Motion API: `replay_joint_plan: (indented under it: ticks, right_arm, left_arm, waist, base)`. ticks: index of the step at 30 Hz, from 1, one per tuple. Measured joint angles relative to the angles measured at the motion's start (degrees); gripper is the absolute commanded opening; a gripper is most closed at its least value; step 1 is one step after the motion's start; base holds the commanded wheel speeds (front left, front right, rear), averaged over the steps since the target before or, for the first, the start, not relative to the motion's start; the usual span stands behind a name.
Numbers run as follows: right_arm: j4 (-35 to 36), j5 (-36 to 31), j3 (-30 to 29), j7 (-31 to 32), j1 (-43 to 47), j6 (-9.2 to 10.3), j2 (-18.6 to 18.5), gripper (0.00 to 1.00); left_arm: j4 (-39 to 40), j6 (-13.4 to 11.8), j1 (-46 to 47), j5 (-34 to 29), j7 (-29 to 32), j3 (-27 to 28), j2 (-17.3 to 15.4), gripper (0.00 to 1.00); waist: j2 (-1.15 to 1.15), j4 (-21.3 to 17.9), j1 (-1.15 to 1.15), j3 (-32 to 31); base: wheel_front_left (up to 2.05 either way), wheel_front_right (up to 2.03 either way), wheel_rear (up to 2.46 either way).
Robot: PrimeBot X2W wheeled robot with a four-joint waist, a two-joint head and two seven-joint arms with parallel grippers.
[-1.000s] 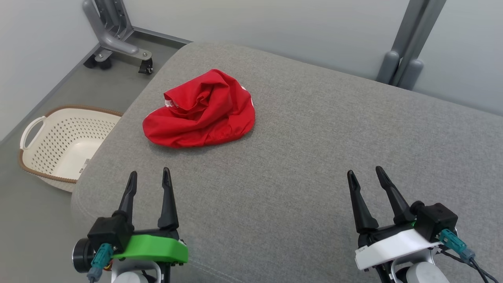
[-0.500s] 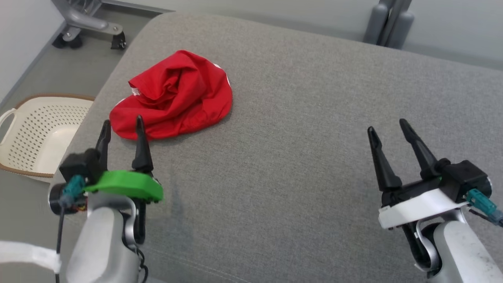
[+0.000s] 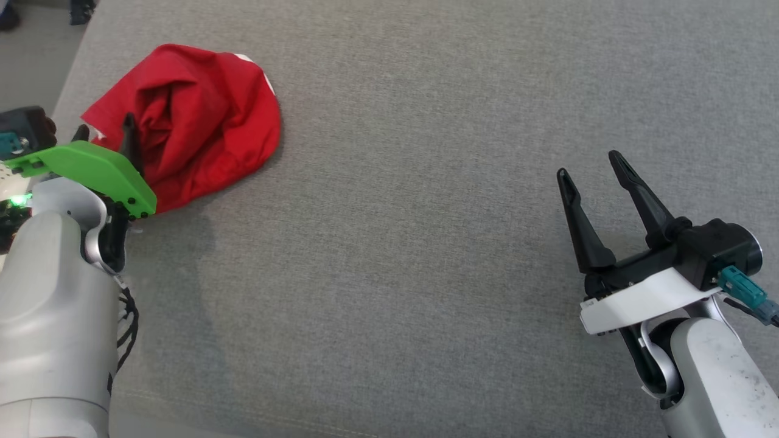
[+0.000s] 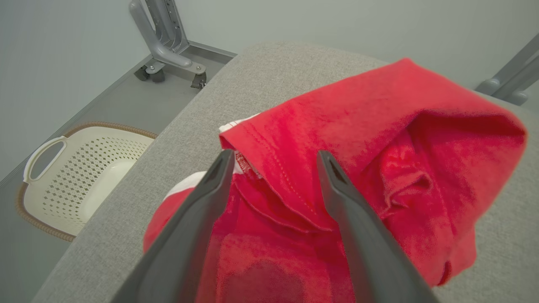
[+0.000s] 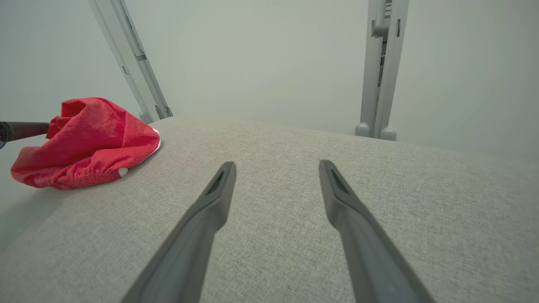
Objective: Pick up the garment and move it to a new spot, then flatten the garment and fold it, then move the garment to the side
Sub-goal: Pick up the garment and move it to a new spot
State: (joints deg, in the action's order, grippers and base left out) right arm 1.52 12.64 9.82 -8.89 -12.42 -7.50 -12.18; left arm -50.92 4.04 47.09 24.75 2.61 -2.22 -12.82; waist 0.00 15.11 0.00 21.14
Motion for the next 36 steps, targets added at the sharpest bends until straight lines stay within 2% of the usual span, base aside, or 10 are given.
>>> replay_joint_plan:
  ticks: [9,10,11,19,26,33,36]
  right_arm:
    - [-0.6,-0.1,0.6,-0.5,-0.2,0.00,-0.1,1.00]
    - [-0.7,-0.1,0.7,-0.5,-0.2,0.00,-0.1,1.00]
    - [-0.8,-0.1,0.7,-0.5,-0.2,0.00,-0.1,1.00]
    - [-2.4,-0.1,1.0,-1.4,-0.1,0.00,0.6,1.00]
    - [-4.2,0.5,0.9,-2.7,0.8,0.00,1.8,1.00]
    - [-5.9,1.3,-0.2,-4.0,3.0,0.00,3.6,1.00]
    - [-6.5,1.4,-1.0,-4.6,4.4,0.00,4.6,1.00]
  left_arm:
    - [-10.5,-0.6,6.2,2.7,4.2,1.8,-1.3,1.00]
    - [-11.2,-0.6,6.7,3.1,4.2,1.9,-1.4,0.71]
    - [-11.9,-0.5,7.1,3.1,4.0,2.0,-1.5,0.00]
    - [-13.7,0.8,8.4,1.5,-3.4,-0.1,-2.2,0.00]
    - [-10.7,2.3,9.6,-0.5,-14.2,-2.8,-2.4,0.00]
    - [-1.0,3.0,10.1,-2.2,-17.4,-4.3,-2.6,0.00]
    - [8.2,3.0,8.4,-3.8,-17.7,-3.9,-2.2,0.00]
  waist:
    - [0.00,-4.3,0.00,3.2]
    - [0.00,-4.6,0.00,3.4]
    - [0.00,-4.9,0.00,3.6]
    - [0.00,-5.2,0.00,2.2]
    - [0.00,-4.9,0.00,-1.6]
    - [0.00,-4.6,0.00,-6.6]
    - [0.00,-4.7,0.00,-9.0]
  base:
    - [0.00,0.00,0.00]
    - [0.00,0.00,0.00]
    - [0.00,0.00,0.00]
    - [0.00,0.00,0.00]
    - [0.00,0.00,0.00]
    - [0.00,0.00,0.00]
    - [0.00,0.00,0.00]
